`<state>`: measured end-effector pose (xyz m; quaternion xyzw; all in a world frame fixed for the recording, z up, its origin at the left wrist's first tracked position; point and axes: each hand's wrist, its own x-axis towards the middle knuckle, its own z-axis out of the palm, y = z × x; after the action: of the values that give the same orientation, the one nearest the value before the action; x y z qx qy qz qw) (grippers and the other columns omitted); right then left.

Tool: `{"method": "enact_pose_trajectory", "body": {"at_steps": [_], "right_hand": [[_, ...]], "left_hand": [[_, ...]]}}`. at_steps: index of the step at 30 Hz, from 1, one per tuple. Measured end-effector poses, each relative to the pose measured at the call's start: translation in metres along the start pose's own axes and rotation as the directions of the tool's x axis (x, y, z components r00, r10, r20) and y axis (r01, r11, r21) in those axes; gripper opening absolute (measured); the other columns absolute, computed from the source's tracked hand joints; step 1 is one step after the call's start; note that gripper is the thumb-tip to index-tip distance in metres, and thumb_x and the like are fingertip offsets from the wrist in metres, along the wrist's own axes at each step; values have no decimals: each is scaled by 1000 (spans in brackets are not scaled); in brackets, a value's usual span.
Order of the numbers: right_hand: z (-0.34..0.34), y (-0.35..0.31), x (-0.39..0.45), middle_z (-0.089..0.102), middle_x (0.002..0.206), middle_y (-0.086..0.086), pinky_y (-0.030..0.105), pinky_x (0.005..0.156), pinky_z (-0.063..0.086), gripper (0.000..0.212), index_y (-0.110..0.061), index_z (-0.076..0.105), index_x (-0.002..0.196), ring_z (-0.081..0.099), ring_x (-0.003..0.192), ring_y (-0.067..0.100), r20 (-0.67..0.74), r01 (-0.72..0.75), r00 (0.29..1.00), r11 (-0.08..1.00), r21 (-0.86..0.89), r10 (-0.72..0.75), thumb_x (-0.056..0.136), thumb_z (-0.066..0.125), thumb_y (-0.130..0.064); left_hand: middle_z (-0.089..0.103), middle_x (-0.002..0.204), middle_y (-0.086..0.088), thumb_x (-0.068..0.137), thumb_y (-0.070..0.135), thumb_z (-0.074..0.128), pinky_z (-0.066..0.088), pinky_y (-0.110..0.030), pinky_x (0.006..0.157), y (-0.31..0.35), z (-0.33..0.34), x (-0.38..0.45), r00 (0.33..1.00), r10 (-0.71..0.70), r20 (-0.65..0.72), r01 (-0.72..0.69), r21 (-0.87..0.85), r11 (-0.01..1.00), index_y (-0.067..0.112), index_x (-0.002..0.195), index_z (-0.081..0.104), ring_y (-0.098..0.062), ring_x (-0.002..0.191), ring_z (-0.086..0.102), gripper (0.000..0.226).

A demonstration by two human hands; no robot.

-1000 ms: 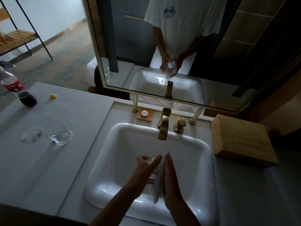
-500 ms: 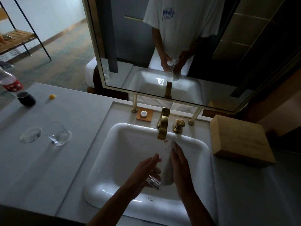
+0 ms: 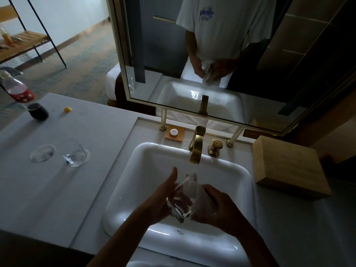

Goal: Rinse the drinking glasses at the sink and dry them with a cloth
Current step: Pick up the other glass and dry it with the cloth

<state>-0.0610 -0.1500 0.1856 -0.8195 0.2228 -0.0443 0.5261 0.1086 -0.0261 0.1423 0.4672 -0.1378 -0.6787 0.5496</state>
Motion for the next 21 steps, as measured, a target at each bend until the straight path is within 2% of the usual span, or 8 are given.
{"method": "enact_pose_trajectory", "body": {"at_steps": [3,6,8,12,15,17,19,21], "right_hand": [[-9,-2,-2,58,122,-28,17,92,52,71,-49,52,120,59,112,-1,168,26,986,994,-103,-8,60,90,-46],[-6,-4,2,52,134,-24,16,105,42,72,-49,50,125,52,123,-4,289,78,957,986,-150,-32,64,88,-42],[-3,-6,4,58,129,-21,17,103,45,66,-46,52,124,56,119,-3,304,71,952,990,-122,-31,69,86,-36],[-6,-9,9,70,111,-11,23,90,55,51,-38,62,115,67,103,6,281,9,960,998,-61,9,72,86,-24],[-7,-13,10,74,104,-3,31,84,59,43,-32,69,106,70,97,16,261,-90,964,988,127,54,71,85,-13],[-6,-13,10,74,106,8,34,82,58,40,-19,70,114,70,98,26,290,-174,954,929,327,77,78,77,-5],[-2,-10,8,71,107,21,40,81,57,35,-1,66,119,69,96,37,339,-276,934,822,497,109,84,67,2],[3,-7,5,70,105,26,48,82,58,31,6,63,120,68,93,43,363,-329,923,748,576,125,89,60,5]], "left_hand": [[67,111,-24,93,77,23,56,-39,84,12,0,-3,992,-110,64,105,76,992,0,125,62,-32,96,67,91],[66,104,-18,88,82,31,52,-41,87,20,3,2,981,-185,57,170,210,963,2,112,66,-27,91,65,90],[63,99,-15,85,84,36,51,-42,85,26,6,5,977,-203,60,182,248,951,7,103,66,-26,88,63,85],[66,94,-13,86,82,38,53,-38,79,31,10,9,977,-208,49,189,255,948,8,97,65,-26,83,66,80],[67,94,-13,86,80,44,52,-38,80,30,11,15,976,-218,14,207,260,943,7,98,68,-27,85,66,77],[68,93,-15,86,76,50,50,-42,85,28,14,18,979,-204,-19,200,306,931,4,100,70,-27,86,65,76],[71,94,-20,90,73,46,51,-47,95,30,17,20,990,-122,-70,141,474,869,-1,101,72,-28,87,67,79],[73,102,-22,90,74,39,52,-52,101,34,23,19,995,-23,-96,79,639,765,2,103,74,-29,92,70,82]]}}
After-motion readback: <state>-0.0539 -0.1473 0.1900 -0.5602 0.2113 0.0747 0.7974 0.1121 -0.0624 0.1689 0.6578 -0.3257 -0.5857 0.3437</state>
